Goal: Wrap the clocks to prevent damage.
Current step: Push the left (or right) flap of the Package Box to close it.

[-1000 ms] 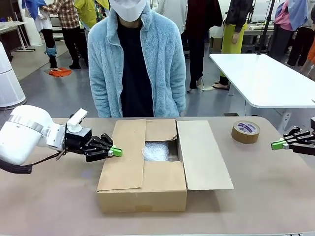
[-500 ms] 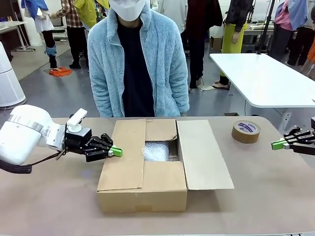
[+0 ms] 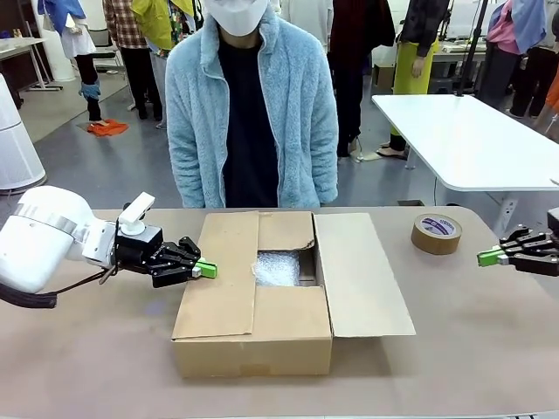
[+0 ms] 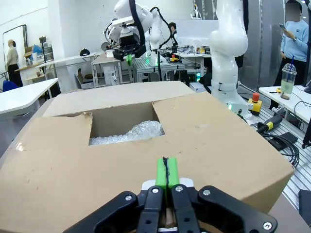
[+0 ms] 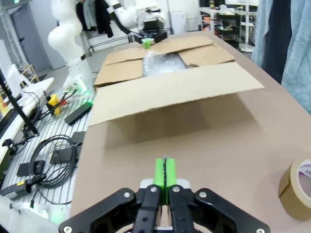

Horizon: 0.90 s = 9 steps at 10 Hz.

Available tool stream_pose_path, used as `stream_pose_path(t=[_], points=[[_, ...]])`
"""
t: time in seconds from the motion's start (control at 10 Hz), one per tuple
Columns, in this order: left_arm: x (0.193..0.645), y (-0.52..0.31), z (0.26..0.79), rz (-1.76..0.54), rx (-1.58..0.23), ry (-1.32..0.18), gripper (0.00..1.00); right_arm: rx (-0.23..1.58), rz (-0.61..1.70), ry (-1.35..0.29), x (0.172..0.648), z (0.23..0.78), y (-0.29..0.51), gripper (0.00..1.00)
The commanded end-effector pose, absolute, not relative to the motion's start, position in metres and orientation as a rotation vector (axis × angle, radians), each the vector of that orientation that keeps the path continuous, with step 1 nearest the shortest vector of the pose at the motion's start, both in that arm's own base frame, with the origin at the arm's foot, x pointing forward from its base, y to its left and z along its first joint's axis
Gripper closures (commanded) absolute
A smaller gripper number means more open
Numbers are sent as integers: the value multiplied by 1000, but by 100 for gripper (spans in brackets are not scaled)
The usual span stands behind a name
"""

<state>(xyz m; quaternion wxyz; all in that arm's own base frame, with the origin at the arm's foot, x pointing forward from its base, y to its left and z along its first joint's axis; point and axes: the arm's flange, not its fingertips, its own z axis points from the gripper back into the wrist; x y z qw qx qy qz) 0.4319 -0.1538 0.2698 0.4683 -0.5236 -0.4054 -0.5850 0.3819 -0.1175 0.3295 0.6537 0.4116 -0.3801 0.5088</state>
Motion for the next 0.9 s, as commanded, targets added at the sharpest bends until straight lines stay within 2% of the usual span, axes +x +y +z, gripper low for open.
stream_pose_path(t=[0.0,0.3,0.5,0.6,0.8], points=[[433,-154,268,-1431,-1281,-981,100,982,1117,-784,402,282,-81,99],[433,-154,268,-1431,-1281,-981,100,1016,1164,-774,417,260,-30,99],[433,-154,268,-1431,-1281,-981,100,1043,1185,-828,413,270,-32,99],[433,-154,268,-1431,-1281,-981,100,1043,1162,-744,412,256,-22,99],[433,-154,268,-1431,-1281,-981,100,1043,1162,-744,412,256,-22,99]])
